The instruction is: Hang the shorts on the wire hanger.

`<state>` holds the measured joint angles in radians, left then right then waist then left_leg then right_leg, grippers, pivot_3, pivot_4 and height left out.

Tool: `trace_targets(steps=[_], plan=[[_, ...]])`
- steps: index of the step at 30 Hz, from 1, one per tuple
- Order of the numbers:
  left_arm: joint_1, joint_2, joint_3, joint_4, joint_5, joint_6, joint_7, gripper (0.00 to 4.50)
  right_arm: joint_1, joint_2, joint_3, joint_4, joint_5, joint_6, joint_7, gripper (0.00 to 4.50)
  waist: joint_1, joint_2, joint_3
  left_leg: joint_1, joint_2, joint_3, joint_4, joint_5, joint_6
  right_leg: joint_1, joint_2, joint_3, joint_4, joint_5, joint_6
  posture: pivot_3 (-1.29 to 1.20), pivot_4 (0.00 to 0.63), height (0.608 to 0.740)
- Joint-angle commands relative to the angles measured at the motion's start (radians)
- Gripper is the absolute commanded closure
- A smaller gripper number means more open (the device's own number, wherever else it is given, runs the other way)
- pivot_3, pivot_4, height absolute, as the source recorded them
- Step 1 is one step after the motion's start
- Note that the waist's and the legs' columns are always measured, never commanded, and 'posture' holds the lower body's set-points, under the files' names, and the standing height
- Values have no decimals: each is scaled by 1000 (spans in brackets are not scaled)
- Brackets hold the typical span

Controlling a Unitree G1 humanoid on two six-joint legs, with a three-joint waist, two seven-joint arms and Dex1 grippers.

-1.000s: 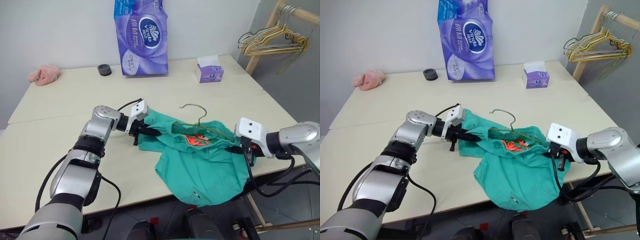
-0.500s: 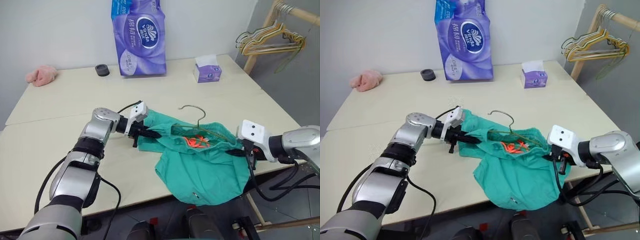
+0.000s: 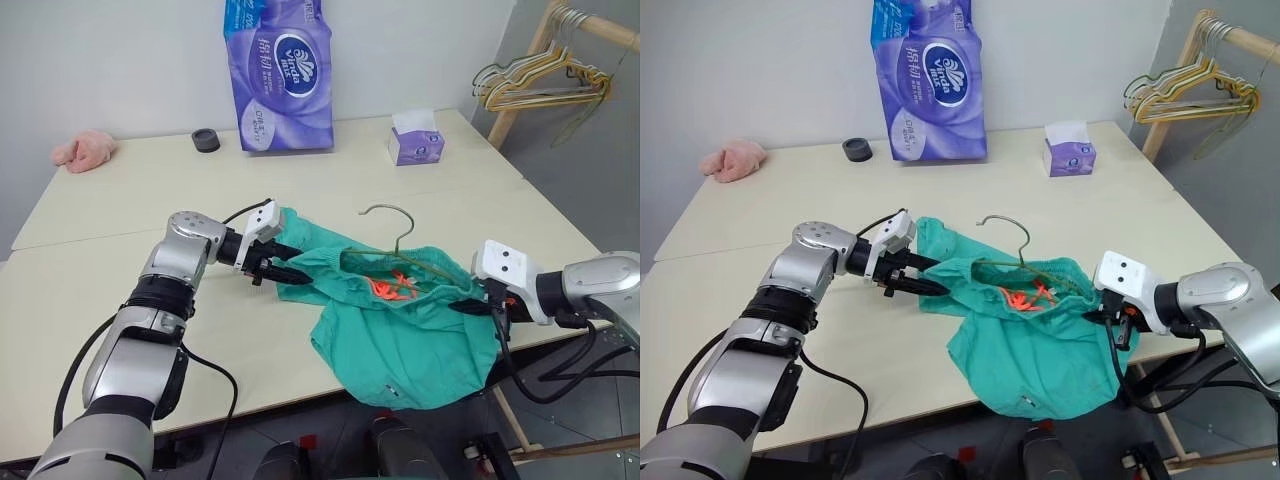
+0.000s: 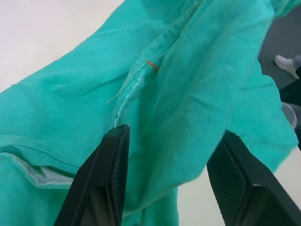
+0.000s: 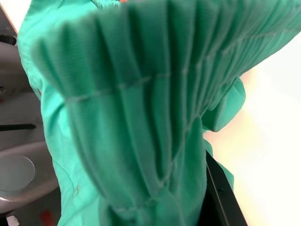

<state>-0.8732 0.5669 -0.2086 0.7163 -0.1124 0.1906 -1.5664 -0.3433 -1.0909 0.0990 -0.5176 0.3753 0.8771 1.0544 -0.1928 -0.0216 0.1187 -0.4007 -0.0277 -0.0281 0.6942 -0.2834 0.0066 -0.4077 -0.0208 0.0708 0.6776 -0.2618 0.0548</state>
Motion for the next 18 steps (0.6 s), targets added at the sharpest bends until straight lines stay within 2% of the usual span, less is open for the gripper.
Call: trace_targets(steps=[1, 6, 9, 15, 18], plan=[[-3, 20, -11, 1, 21, -58, -24, 2019, 1, -25, -38, -25, 11, -21, 11, 4500, -1, 0, 0, 0, 0, 0, 0, 0, 0, 0, 0, 0, 0, 0, 0, -265, 94, 740], [-24, 8, -17, 65, 61, -139, 6, 2019, -1, -23, -38, -25, 14, -19, 8, 4500, -2, 0, 0, 0, 0, 0, 0, 0, 0, 0, 0, 0, 0, 0, 0, -272, 94, 740], [-33, -8, -17, 102, 70, -154, 18, 2606, 2, -24, -40, -29, 15, -18, 7, 4500, -1, 0, 0, 0, 0, 0, 0, 0, 0, 0, 0, 0, 0, 0, 0, -272, 94, 740], [-56, -33, 2, 160, 77, -187, 73, 4374, 8, -27, -48, -33, 18, -17, 8, 4500, -2, 0, 0, 0, 0, 0, 0, 0, 0, 0, 0, 0, 0, 0, 0, -272, 94, 740], [-68, -43, 7, 187, 78, -206, 98, 4476, 3, -23, -45, -31, 18, -17, 6, 4500, -1, 0, 0, 0, 0, 0, 0, 0, 0, 0, 0, 0, 0, 0, 0, -275, 94, 740]])
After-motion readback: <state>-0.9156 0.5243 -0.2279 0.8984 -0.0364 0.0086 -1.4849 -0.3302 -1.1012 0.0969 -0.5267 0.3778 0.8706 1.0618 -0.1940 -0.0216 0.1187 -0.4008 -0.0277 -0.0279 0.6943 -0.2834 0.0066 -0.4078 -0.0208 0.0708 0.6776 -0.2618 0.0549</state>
